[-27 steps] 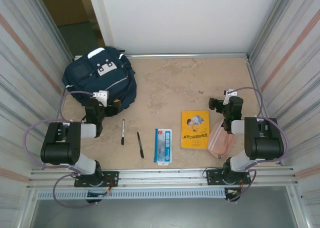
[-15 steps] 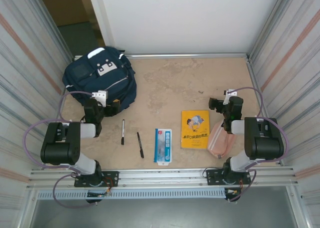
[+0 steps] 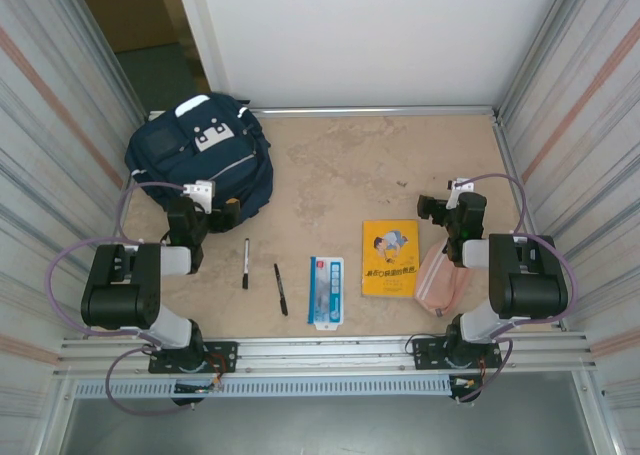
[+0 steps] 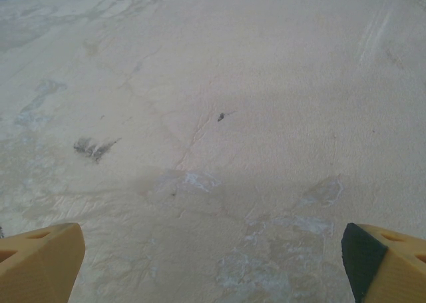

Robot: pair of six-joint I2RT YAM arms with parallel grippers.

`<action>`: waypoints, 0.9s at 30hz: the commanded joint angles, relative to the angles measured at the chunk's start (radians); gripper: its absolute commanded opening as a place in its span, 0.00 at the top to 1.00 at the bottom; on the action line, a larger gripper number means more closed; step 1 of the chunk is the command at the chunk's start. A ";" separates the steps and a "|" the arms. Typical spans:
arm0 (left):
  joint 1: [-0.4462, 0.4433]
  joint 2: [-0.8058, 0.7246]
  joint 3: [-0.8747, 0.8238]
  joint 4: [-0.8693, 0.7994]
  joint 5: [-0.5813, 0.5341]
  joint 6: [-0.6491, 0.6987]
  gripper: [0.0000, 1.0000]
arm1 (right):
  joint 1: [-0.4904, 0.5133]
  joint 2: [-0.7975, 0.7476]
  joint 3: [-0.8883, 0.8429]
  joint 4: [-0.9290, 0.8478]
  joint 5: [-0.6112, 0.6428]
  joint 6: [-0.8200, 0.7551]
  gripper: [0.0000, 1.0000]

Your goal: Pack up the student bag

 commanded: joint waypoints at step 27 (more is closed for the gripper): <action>-0.055 -0.501 0.281 -0.887 0.044 -0.212 0.01 | -0.017 -0.451 0.415 -0.961 0.043 0.330 0.01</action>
